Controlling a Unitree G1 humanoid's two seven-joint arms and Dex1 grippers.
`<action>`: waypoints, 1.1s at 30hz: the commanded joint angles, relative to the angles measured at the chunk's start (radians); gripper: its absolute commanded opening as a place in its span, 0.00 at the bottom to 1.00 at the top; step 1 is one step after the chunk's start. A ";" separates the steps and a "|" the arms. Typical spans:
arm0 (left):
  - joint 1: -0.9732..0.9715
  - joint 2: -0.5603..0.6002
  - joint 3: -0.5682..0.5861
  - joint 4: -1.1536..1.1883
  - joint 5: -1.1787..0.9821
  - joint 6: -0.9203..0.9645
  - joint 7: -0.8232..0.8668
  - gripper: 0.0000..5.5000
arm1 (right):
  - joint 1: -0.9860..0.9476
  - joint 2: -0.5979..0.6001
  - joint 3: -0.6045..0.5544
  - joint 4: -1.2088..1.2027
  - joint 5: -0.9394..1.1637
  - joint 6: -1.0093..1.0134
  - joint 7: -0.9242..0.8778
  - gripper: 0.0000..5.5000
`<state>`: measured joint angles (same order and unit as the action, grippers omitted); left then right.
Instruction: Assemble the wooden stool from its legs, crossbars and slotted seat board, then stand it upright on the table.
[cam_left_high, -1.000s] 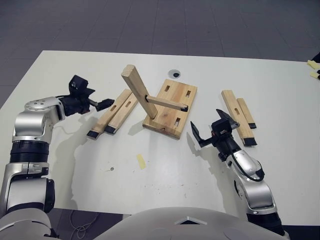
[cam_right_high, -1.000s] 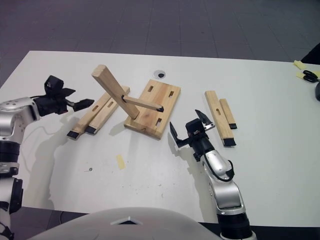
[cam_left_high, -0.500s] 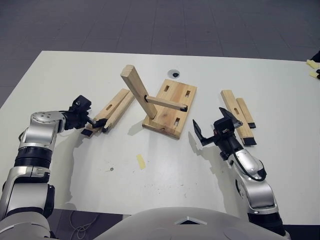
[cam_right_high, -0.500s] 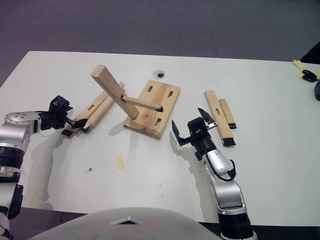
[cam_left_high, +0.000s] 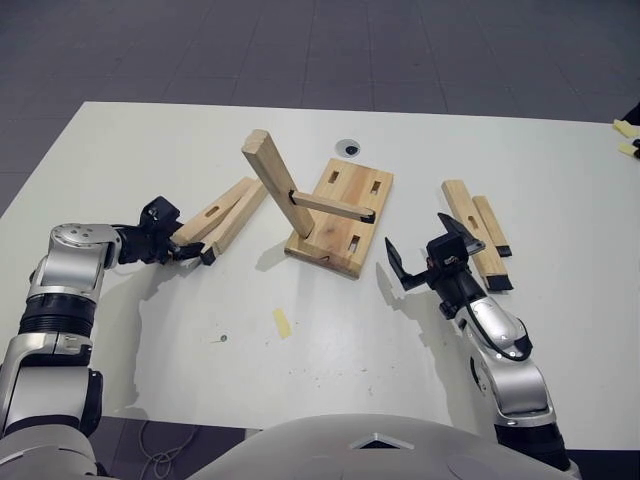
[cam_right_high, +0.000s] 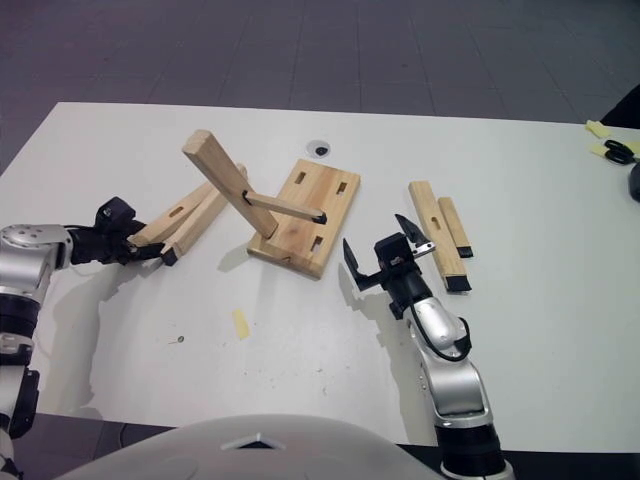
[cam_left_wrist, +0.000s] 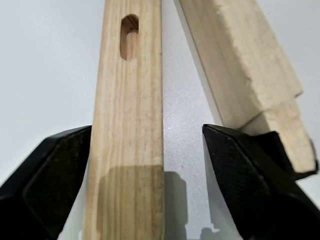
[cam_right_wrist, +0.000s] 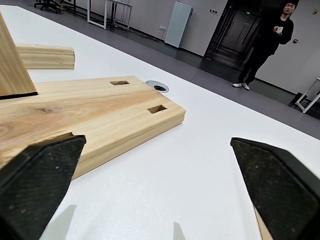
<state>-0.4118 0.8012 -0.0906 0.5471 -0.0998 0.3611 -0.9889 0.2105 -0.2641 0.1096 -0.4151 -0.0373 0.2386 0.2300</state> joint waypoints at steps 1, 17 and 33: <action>0.011 -0.006 -0.013 0.042 0.033 0.005 0.009 0.58 | -0.007 0.006 -0.009 0.004 0.001 0.013 -0.004 0.98; 0.111 -0.038 0.101 -0.128 -0.037 0.030 0.110 0.37 | -0.102 0.010 -0.022 0.133 0.007 -0.035 0.015 0.98; -0.308 -0.142 0.260 -0.510 -0.160 -0.064 0.386 0.37 | -0.442 0.005 -0.418 0.084 0.515 0.168 0.009 0.98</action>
<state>-0.6654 0.6433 0.1858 0.1175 -0.2221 0.2843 -0.5501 -0.1672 -0.2570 -0.2483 -0.2600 0.3249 0.3134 0.2324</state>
